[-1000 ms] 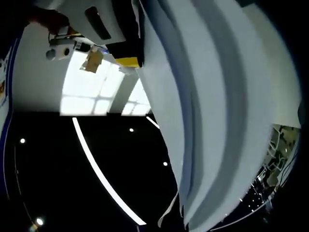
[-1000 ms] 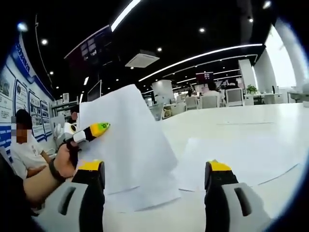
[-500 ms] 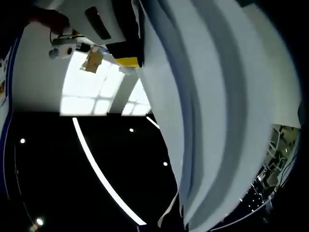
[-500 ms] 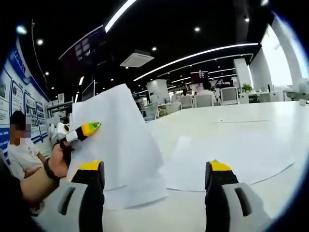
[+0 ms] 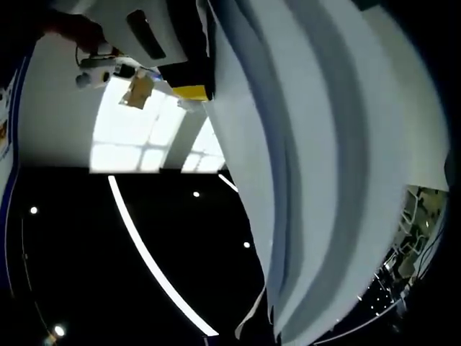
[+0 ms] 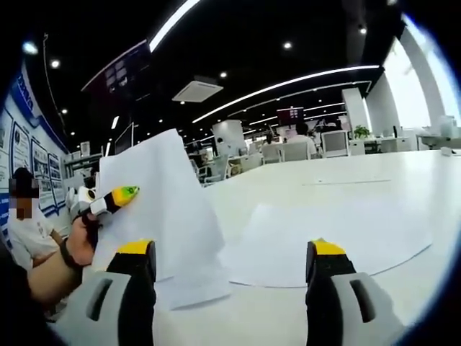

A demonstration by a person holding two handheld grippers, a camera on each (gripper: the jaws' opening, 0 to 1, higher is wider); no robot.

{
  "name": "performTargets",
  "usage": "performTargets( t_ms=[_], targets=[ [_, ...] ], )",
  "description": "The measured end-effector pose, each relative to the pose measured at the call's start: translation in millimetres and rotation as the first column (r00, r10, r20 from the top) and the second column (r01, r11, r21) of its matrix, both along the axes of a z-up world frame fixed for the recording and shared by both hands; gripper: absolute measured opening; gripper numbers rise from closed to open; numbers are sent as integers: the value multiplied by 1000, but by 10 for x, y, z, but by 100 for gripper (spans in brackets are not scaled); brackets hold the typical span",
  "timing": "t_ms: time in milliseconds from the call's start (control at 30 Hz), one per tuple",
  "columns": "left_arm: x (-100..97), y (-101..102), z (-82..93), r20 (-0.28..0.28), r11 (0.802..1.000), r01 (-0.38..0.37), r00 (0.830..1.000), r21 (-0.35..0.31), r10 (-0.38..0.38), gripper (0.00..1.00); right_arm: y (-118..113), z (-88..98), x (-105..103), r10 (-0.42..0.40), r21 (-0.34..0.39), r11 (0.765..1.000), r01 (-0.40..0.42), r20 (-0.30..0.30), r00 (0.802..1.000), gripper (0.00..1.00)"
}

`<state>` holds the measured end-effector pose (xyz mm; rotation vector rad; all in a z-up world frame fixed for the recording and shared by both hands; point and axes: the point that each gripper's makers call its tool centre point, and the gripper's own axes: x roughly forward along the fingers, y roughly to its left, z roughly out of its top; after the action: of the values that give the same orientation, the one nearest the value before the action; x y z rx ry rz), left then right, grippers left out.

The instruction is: Organize the stack of printing papers by aligning and flattening the scattered papers on the table

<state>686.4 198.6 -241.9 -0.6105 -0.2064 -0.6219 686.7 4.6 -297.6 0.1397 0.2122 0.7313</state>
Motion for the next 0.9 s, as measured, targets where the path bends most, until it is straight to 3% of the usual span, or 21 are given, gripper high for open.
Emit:
performTargets(
  t_ms=[900],
  targets=[
    [11,10,-9,-3,1000,1,1000,3,-1,7,-378,78,195,-89,19,996,89,2,996,81]
  ],
)
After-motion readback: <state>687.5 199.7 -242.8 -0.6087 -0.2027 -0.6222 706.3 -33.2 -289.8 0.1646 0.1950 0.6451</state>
